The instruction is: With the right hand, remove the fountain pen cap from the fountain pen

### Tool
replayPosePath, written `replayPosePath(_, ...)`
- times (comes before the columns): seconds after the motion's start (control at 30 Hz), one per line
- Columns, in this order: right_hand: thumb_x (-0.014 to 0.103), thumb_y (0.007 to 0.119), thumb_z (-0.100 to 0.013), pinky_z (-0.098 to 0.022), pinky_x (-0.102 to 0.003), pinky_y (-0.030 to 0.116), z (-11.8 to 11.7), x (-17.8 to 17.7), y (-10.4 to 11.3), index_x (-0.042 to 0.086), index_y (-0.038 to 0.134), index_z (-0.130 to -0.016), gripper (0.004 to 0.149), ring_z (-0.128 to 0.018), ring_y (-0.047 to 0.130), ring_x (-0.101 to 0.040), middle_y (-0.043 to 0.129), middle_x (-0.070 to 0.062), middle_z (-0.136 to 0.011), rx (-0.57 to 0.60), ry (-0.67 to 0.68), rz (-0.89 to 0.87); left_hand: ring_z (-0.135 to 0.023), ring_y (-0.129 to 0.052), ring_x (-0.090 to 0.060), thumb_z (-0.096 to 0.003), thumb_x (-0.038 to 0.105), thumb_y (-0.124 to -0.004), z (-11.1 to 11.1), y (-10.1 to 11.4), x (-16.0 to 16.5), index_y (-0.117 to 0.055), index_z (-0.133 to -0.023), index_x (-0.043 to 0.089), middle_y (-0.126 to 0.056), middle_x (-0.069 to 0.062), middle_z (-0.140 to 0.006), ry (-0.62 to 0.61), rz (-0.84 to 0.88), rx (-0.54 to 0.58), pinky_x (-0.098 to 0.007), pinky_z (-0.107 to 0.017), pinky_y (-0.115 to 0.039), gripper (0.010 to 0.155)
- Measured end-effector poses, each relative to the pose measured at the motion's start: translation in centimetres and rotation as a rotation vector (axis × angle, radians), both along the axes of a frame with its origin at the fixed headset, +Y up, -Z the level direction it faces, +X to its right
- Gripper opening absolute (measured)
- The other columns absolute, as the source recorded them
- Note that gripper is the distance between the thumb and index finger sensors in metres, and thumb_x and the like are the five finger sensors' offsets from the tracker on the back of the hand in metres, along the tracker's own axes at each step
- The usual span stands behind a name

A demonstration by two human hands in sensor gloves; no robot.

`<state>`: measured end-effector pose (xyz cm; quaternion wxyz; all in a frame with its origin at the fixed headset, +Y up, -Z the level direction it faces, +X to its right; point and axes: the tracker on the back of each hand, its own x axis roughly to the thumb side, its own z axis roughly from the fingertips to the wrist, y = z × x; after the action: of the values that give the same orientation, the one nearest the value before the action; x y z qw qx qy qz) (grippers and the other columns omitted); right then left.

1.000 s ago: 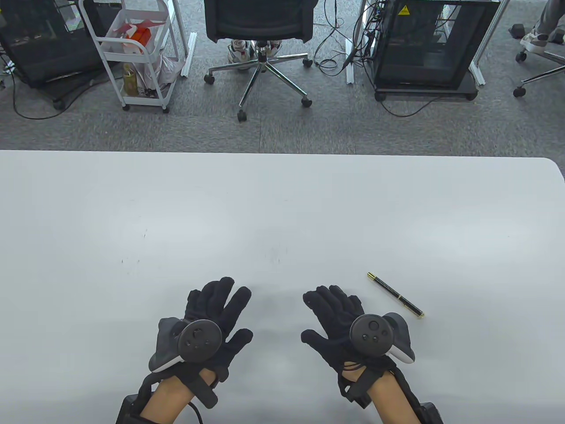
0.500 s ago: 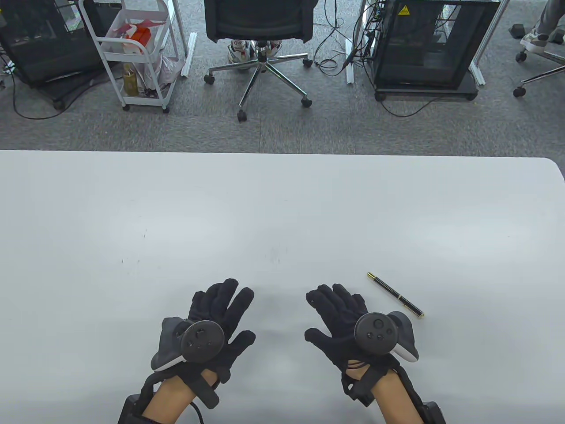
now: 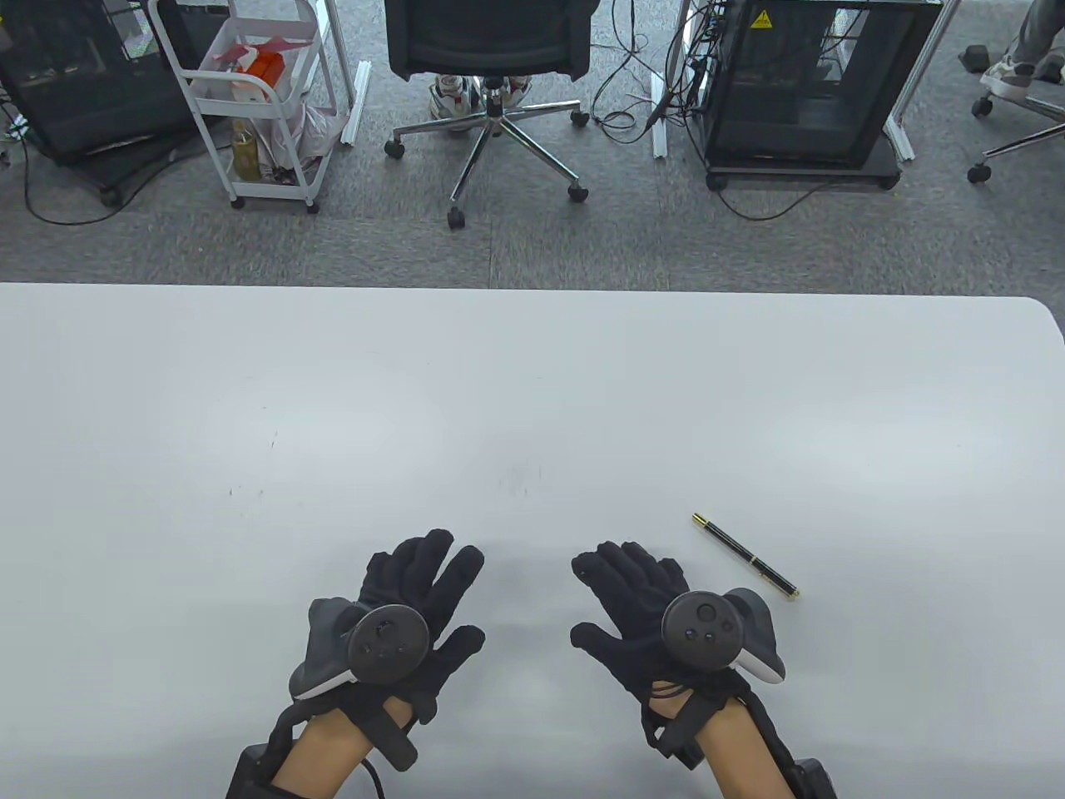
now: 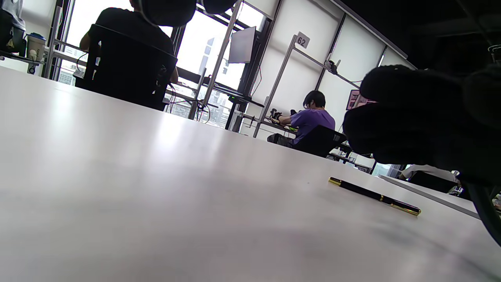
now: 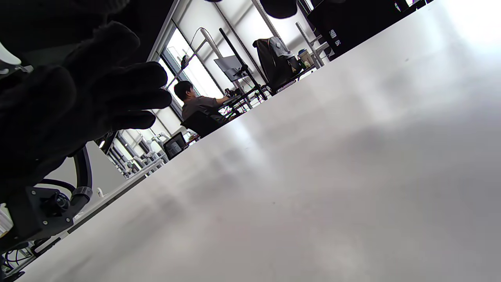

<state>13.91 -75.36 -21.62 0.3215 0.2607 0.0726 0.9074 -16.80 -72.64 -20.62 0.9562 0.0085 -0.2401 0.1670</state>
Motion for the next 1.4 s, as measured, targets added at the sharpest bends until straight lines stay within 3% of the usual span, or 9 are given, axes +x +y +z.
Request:
replayPosePath(0.4, 0.070, 0.058, -0.057, -0.071, -0.070, 0.024, 0.1, -0.1, 0.0, 0.036, 0.030, -0.114, 0.073, -0.108, 0.037, -0.048, 0.037, -0.016, -0.121, 0.026, -0.012, -0.004, -0.104, -0.054, -0.049, -0.0351, 0.067, -0.052, 0.0, 0.0, 0.2, -0.021, -0.101, 0.042, -0.037, -0.017, -0.113, -0.015, -0.002, 0.001, -0.076, -0.064, -0.047, 0.077)
replayPosePath(1.2, 0.066, 0.063, -0.056, -0.073, -0.068, 0.031, 0.3, -0.2, 0.1, 0.033, 0.035, -0.114, 0.072, -0.106, 0.042, -0.048, 0.042, -0.018, -0.118, 0.057, -0.021, 0.044, -0.106, -0.049, -0.049, -0.0352, 0.066, -0.053, 0.0, 0.3, 0.0, -0.023, -0.101, 0.042, -0.034, -0.016, -0.114, -0.003, 0.020, 0.004, -0.077, -0.065, -0.042, 0.076)
replayPosePath(1.4, 0.059, 0.068, -0.057, -0.073, -0.066, 0.035, -0.3, 0.8, 1.1, 0.033, 0.042, -0.112, 0.067, -0.104, 0.046, -0.046, 0.044, -0.018, -0.117, 0.112, -0.071, 0.110, -0.106, -0.048, -0.049, -0.0351, 0.065, -0.054, -0.1, 0.3, -0.1, -0.025, -0.101, 0.041, -0.035, -0.016, -0.113, -0.006, 0.026, -0.023, -0.077, -0.065, -0.041, 0.076)
